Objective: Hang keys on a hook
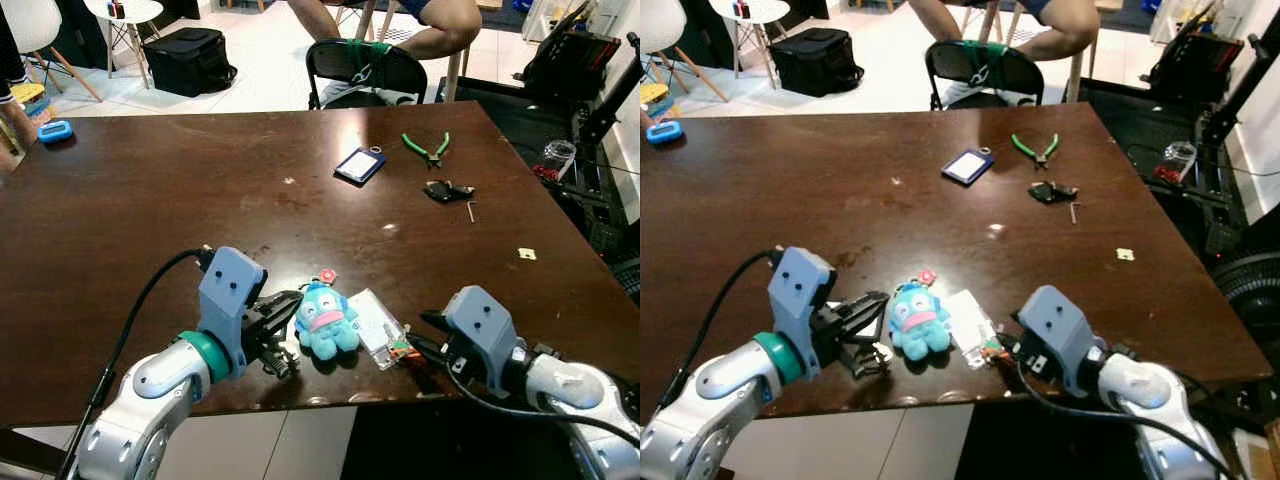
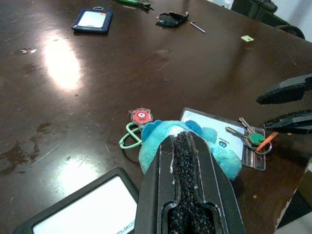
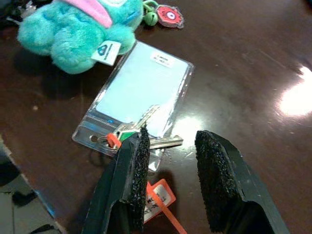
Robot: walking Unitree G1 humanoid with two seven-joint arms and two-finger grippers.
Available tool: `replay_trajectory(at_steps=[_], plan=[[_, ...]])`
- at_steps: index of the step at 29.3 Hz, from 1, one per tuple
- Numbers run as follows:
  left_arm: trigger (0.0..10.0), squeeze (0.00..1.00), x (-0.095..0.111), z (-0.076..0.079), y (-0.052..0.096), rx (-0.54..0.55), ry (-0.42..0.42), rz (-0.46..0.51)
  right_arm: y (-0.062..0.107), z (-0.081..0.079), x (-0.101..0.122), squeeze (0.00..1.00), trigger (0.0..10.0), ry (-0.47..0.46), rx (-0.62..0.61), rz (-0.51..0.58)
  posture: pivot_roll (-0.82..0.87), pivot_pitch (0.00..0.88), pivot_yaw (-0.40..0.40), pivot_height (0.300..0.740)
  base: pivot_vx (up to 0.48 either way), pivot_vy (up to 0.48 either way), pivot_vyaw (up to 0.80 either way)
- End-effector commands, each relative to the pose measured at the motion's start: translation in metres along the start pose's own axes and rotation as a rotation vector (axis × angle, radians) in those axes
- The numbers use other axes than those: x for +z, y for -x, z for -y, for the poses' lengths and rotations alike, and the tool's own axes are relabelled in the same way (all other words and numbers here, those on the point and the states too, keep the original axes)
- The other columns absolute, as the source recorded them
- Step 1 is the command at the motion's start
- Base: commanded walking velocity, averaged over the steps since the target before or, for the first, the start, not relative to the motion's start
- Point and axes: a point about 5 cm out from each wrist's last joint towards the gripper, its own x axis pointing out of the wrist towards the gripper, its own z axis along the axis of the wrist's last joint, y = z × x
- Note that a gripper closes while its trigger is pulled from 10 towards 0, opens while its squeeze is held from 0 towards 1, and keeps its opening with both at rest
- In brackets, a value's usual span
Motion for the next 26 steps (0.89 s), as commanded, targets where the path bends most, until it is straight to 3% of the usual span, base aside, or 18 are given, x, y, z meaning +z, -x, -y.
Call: replay_trajectory(at_steps=[1,7,18,26], plan=[[10.0,0.0,-0.007,0.0,0.001,0.005,0.017,-0.032,-0.004,-0.005,-0.003,0.0,10.0,-0.023,0.035,0.003,-0.15,0.068,0.113,0.74,0.0,0.0,0.0],[10.0,0.0,-0.007,-0.001,0.003,0.01,0.017,-0.032,-0.008,-0.007,0.008,0.0,10.0,-0.028,0.063,0.065,-0.14,0.068,0.109,0.74,0.0,0.0,0.0],[10.0,0.0,-0.006,0.0,0.004,0.004,0.021,-0.034,0.014,-0.02,-0.008,0.0,10.0,-0.057,0.155,-0.017,-0.15,0.078,0.115,0.74,0.0,0.0,0.0],[10.0,0.0,-0.005,0.0,0.003,0.004,0.023,-0.035,0.013,-0.023,-0.009,0.0,10.0,-0.036,0.197,-0.033,-0.15,0.082,0.115,0.74,0.0,0.0,0.0]])
